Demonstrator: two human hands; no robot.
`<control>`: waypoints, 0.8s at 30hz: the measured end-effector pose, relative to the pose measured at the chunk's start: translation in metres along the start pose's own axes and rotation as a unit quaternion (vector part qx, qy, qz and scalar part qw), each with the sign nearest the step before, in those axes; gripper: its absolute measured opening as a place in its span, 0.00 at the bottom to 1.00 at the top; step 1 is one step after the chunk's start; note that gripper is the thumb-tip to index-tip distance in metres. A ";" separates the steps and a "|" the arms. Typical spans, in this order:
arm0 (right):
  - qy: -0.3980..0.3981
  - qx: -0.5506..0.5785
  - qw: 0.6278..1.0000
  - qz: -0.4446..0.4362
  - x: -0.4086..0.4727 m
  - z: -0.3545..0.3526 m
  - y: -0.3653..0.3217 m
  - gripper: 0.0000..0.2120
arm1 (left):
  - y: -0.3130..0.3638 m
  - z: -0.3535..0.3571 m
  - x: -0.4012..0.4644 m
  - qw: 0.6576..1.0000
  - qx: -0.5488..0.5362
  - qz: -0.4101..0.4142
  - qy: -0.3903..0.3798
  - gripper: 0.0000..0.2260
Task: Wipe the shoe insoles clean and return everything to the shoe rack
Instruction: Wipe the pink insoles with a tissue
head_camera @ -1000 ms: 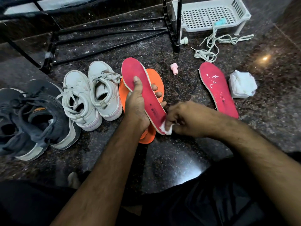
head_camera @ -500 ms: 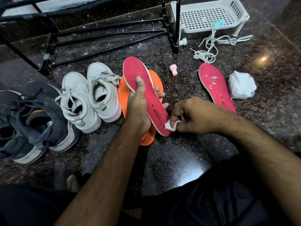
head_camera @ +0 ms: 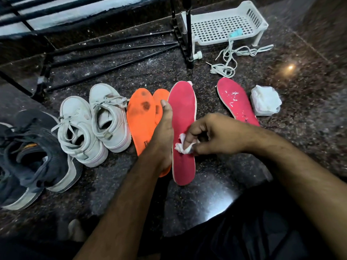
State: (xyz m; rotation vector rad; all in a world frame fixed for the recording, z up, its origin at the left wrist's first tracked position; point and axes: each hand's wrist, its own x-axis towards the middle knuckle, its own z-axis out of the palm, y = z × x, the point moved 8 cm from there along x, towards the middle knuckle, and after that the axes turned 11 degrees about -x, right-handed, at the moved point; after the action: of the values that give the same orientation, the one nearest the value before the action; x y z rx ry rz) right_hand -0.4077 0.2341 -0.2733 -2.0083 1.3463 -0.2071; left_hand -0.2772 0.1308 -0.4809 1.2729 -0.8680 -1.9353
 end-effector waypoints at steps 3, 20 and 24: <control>0.089 -0.046 0.994 0.048 0.003 -0.019 0.014 0.09 | 0.054 0.106 -0.119 0.976 0.015 -0.081 -0.200 0.41; 0.269 -0.142 0.952 0.042 0.000 -0.042 -0.005 0.06 | 0.046 0.120 -0.131 0.975 -0.045 -0.146 -0.160 0.38; 0.079 -0.085 0.993 0.030 0.007 -0.015 -0.002 0.06 | 0.043 0.120 -0.132 0.973 -0.052 -0.165 -0.153 0.39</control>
State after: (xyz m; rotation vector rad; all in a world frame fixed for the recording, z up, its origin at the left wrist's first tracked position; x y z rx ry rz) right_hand -0.4106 0.2217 -0.2623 -2.1244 1.5670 -0.2351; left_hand -0.3410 0.2333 -0.3429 1.1288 -0.7203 -2.4540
